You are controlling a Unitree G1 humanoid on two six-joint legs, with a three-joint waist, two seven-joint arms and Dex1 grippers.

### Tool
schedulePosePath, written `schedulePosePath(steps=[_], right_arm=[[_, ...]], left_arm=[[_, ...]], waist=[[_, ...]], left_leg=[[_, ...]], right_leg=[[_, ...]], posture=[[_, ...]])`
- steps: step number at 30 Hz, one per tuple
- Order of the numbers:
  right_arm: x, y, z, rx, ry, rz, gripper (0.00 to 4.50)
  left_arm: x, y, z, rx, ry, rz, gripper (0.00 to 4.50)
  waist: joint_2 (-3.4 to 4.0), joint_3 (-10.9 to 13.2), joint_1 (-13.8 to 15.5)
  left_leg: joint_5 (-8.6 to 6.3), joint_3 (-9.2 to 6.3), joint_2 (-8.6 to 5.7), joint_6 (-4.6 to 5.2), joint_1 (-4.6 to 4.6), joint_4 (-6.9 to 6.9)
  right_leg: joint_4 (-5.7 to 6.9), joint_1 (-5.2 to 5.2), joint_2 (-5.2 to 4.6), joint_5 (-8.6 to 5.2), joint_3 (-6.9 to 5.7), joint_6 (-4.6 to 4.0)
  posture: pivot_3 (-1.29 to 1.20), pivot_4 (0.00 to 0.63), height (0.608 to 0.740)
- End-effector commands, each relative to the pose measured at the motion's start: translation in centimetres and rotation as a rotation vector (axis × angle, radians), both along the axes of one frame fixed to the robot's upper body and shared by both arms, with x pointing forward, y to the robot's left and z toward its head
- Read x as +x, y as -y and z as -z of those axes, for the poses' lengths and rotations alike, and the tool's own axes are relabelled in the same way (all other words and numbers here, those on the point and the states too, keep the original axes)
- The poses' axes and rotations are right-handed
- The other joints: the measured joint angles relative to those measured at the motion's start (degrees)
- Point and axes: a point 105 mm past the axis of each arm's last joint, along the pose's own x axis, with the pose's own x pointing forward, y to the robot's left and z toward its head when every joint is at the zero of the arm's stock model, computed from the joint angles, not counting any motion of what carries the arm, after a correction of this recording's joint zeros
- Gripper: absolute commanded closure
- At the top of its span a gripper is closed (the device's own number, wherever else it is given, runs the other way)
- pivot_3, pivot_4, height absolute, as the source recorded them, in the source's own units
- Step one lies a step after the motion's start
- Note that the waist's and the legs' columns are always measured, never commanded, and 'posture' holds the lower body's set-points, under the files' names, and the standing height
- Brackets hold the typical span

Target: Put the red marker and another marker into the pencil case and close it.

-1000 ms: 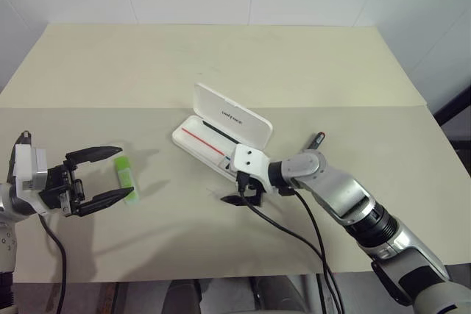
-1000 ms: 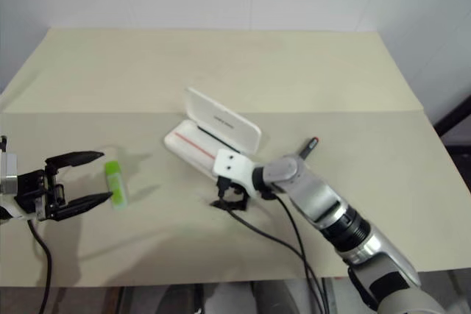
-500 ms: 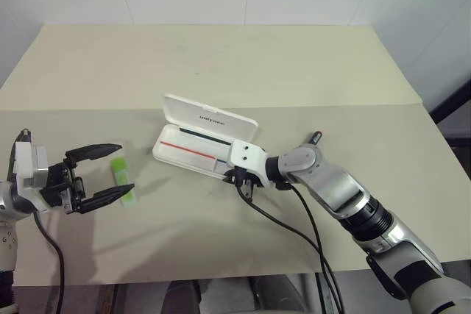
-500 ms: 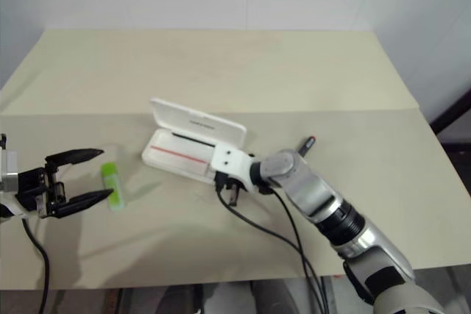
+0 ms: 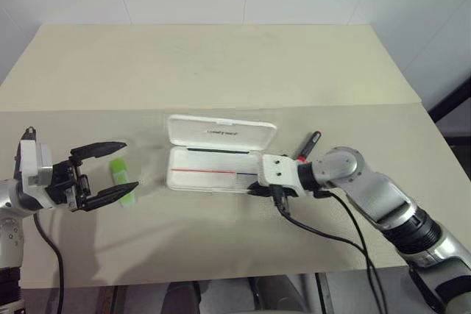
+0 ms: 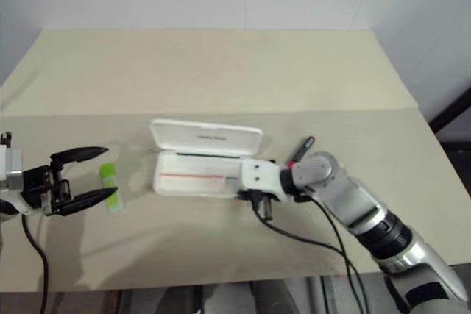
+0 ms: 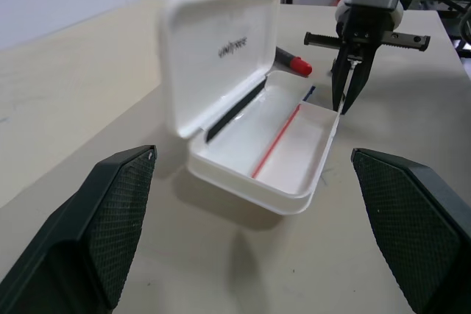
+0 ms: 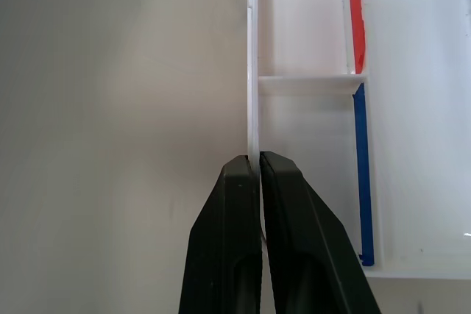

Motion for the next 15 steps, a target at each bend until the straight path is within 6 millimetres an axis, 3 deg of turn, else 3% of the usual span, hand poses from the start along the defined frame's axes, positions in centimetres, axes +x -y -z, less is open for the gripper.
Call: schedulePosePath(steps=[1, 7, 15], right_arm=[[-1.1, 0.4, -0.6, -0.045, 0.063, -0.083, 4.49], [-1.8, 1.2, 0.1, -0.099, 0.066, -0.121, 4.49], [-2.8, 0.7, 0.4, -0.075, 0.051, -0.165, 4.49]], left_arm=[[-0.2, 0.1, -0.6, -0.023, 0.021, 0.032, 0.00], [-0.3, 0.0, -0.8, -0.006, 0.007, 0.064, 0.00], [-0.2, 0.3, -0.7, -0.006, -0.004, 0.082, 0.00]], waist=[[0.00, 0.0, 0.0], [0.00, 0.0, 0.1], [0.00, 0.0, 0.1]], left_leg=[[0.00, 0.00, 0.00, 0.00, 0.01, 0.00], [0.00, 0.00, 0.01, 0.00, 0.00, -0.02], [0.00, -0.01, 0.01, 0.00, 0.01, -0.02]], right_leg=[[0.00, 0.00, 0.01, 0.00, 0.00, 0.00], [-0.01, -0.01, 0.01, 0.00, 0.01, 0.00], [-0.01, 0.00, 0.01, 0.00, 0.01, 0.00]], posture=[[0.00, 0.150, 0.740], [0.00, 0.150, 0.740], [0.00, 0.150, 0.740]])
